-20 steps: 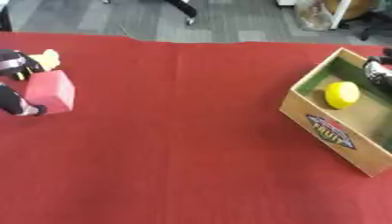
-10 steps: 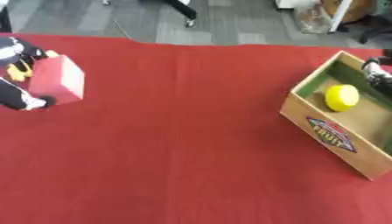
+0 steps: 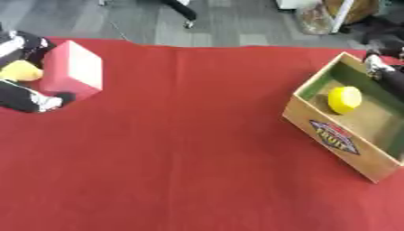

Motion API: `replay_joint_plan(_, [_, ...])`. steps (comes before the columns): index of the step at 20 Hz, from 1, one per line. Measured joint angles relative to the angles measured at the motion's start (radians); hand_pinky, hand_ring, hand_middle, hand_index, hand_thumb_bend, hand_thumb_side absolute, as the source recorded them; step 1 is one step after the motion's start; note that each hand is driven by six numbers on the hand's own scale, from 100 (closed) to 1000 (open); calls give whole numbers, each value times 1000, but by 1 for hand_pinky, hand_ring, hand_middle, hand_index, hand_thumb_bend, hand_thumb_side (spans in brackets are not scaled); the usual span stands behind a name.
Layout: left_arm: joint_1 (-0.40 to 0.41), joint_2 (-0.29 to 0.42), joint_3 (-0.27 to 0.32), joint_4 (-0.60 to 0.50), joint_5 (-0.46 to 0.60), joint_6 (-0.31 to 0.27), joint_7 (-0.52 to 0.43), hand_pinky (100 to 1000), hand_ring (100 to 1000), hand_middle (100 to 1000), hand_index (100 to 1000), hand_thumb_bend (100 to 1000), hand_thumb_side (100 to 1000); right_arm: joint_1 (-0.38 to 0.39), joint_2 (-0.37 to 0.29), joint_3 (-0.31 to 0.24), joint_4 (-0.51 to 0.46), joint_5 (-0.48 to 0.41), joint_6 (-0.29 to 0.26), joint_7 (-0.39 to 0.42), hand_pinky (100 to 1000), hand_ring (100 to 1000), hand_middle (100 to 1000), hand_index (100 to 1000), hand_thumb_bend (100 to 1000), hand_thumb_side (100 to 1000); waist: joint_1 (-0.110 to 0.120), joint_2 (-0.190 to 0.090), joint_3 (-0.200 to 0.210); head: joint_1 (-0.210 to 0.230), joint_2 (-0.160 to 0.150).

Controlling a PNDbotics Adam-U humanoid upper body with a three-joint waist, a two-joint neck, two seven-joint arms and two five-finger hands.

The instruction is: Pick up the objects with one hand, pass them to the other hand, and then place them into the box on the other side of the table.

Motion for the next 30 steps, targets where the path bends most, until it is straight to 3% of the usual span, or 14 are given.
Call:
replay_joint_plan(17, [-25, -224, -104, 57, 69, -157, 140, 724, 627, 555, 462, 100, 135, -61, -48, 57, -231, 37, 21, 155, 885, 793, 890, 948, 100, 508, -12, 0, -8, -14, -2])
replay_joint_plan(22, [-36, -270, -129, 97, 50, -186, 155, 717, 622, 551, 461, 100, 150, -120, -53, 105, -243, 68, -3, 235, 882, 800, 884, 942, 100, 506, -12, 0, -9, -19, -2])
replay_joint_plan(30, [-40, -320, -158, 137, 45, -238, 173, 718, 622, 550, 460, 100, 150, -240, -61, 226, -247, 143, -28, 412, 885, 820, 888, 944, 100, 494, -17, -6, -8, -38, 0])
